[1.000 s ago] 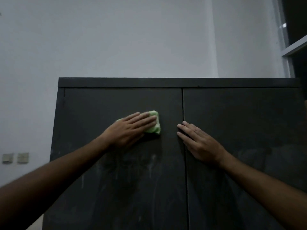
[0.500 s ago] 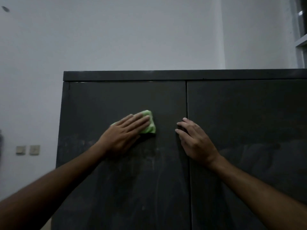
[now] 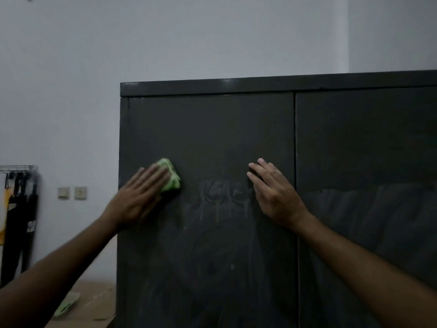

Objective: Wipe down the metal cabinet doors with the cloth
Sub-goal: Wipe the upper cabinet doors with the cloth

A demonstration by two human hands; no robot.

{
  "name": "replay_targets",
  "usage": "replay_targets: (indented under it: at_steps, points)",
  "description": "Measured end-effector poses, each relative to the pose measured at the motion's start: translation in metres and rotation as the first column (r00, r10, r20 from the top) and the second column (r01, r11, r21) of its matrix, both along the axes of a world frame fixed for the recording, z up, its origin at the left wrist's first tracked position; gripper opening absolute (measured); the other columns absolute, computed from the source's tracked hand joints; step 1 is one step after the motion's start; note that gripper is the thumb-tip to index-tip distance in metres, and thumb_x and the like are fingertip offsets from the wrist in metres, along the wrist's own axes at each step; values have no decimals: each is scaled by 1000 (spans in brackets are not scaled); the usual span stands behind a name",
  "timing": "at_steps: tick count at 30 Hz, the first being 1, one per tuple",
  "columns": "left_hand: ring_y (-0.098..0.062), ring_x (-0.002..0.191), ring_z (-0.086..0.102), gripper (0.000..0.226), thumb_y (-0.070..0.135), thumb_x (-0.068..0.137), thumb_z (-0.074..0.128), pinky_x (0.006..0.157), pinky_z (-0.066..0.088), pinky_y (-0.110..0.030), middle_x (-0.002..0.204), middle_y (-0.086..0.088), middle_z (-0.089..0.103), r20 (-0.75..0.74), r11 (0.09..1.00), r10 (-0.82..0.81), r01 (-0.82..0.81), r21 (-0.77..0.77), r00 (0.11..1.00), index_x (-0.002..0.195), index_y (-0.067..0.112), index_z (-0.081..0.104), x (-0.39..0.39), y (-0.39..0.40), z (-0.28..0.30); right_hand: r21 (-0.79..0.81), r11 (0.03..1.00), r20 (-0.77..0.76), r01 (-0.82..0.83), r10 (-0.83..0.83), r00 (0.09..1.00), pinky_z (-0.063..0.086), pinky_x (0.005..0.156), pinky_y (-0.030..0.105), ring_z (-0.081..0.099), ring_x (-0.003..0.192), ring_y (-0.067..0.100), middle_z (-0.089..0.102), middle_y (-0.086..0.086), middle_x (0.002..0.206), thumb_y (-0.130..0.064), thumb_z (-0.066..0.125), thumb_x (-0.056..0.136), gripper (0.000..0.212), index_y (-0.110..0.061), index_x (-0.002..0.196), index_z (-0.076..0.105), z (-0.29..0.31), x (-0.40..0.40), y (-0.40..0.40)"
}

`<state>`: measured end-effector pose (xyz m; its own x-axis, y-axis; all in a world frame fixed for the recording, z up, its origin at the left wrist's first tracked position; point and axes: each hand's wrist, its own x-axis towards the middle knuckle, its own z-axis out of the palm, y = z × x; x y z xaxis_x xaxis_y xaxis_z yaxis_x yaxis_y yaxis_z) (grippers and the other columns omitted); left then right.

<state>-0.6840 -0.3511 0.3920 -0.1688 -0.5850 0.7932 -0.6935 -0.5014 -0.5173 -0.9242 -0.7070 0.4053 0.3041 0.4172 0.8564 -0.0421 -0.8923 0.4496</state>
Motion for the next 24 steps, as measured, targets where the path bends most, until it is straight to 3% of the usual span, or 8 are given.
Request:
replay_targets:
  at_steps: [2, 4, 8, 10, 15, 18, 20, 24]
  points:
    - [-31, 161, 14, 63, 34, 107, 37, 127, 18, -60, 174, -11, 17, -175, 956, -29, -24, -293, 984, 164, 11, 25, 2, 7, 13, 31, 999, 11, -6, 6, 1000, 33, 121, 51, 37, 148, 34, 50, 18, 151, -11, 50, 100, 42, 0, 139, 58, -2, 1, 3]
    - [-30, 162, 11, 66, 33, 106, 38, 129, 15, -56, 174, -12, 15, -199, 917, -52, -33, -398, 979, 165, 9, 21, -1, -5, 7, 51, 999, 17, -7, 6, 1000, 33, 121, 50, 36, 149, 33, 50, 17, 151, -11, 49, 99, 42, -1, 139, 58, -3, 2, 6]
    - [-28, 161, 15, 64, 35, 107, 39, 131, 12, -49, 174, -8, 16, 113, 983, -25, 4, 184, 993, 165, 12, 23, 10, 7, -36, 89, 996, 33, 4, -7, 999, 32, 122, 50, 35, 150, 31, 49, 16, 152, -9, 51, 98, 42, 0, 139, 58, -4, 4, 10]
    - [-28, 161, 16, 63, 34, 108, 38, 130, 13, -49, 174, -8, 17, 145, 969, -5, -31, 247, 989, 165, 13, 23, 22, 28, -27, 103, 995, 38, 10, -14, 999, 31, 122, 50, 35, 150, 31, 49, 16, 152, -10, 50, 98, 43, 0, 139, 58, -6, 5, 13]
    - [-30, 162, 9, 66, 36, 108, 34, 129, 15, -57, 175, -12, 11, -171, 974, -32, -7, -227, 985, 166, 10, 15, 14, 17, -9, 176, 984, 69, 9, -21, 997, 30, 122, 50, 35, 150, 32, 50, 17, 151, -7, 51, 97, 42, 3, 138, 58, -11, 9, 24]
    - [-28, 161, 13, 64, 35, 109, 34, 130, 13, -50, 174, -10, 15, 141, 967, -53, 16, 255, 989, 166, 13, 17, 17, 14, -36, 197, 980, 67, 19, -33, 997, 30, 123, 50, 33, 151, 31, 49, 17, 152, -9, 50, 98, 44, 3, 140, 56, -14, 10, 29]
    - [-25, 161, 14, 62, 33, 109, 35, 131, 10, -45, 174, -7, 16, 224, 908, -93, -9, 419, 970, 166, 14, 21, 22, 26, -23, 204, 979, 63, 28, -42, 997, 30, 122, 50, 32, 151, 31, 48, 16, 153, -9, 49, 98, 45, 3, 141, 55, -15, 10, 30]
    - [-26, 162, 10, 66, 33, 107, 36, 131, 12, -50, 175, -9, 12, -58, 999, -15, 13, -47, 998, 167, 15, 15, 14, 14, 7, 226, 973, 68, 48, -65, 996, 32, 122, 50, 32, 151, 30, 47, 16, 154, -9, 49, 98, 46, 3, 142, 54, -16, 12, 32]
